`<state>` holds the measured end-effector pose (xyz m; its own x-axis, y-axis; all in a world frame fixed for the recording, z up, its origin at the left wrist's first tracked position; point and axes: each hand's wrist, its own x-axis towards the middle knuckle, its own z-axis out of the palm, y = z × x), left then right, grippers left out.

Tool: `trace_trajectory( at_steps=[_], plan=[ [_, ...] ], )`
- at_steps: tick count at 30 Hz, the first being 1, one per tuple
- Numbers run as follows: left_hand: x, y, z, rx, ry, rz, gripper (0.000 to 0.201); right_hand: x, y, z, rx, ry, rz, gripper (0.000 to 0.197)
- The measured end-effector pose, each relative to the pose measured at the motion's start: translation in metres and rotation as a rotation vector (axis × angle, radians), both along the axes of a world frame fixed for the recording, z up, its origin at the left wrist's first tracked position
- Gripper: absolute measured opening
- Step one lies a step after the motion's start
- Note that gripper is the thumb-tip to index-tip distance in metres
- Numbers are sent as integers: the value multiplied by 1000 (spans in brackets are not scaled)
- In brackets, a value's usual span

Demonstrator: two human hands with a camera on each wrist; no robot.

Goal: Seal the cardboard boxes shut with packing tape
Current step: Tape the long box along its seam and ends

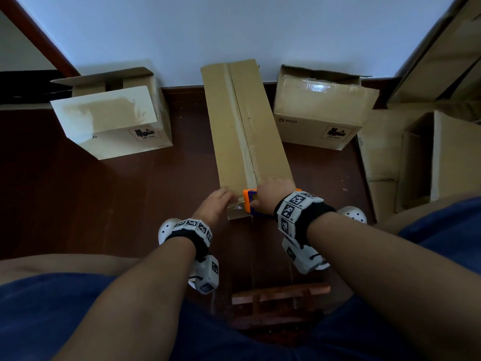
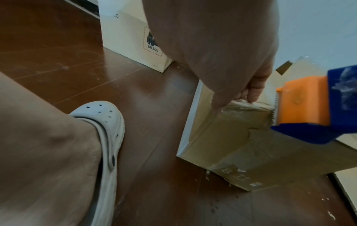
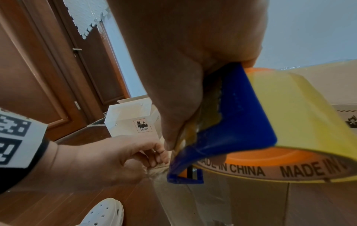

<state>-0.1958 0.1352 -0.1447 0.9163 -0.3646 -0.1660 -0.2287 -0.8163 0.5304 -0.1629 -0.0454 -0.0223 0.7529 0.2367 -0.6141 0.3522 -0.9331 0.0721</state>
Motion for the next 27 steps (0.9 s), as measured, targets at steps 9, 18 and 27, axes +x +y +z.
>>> trace_trajectory(
  at_steps=[9,18,27],
  plan=[
    [10,27,25,-400,109,646,8,0,-2,-4,7,12,-22,34],
    [-18,14,-1,-380,345,637,19,1,-1,-4,2,22,-26,36],
    [-16,17,-4,-635,538,754,3,2,-3,-3,6,20,-25,36]
  ],
)
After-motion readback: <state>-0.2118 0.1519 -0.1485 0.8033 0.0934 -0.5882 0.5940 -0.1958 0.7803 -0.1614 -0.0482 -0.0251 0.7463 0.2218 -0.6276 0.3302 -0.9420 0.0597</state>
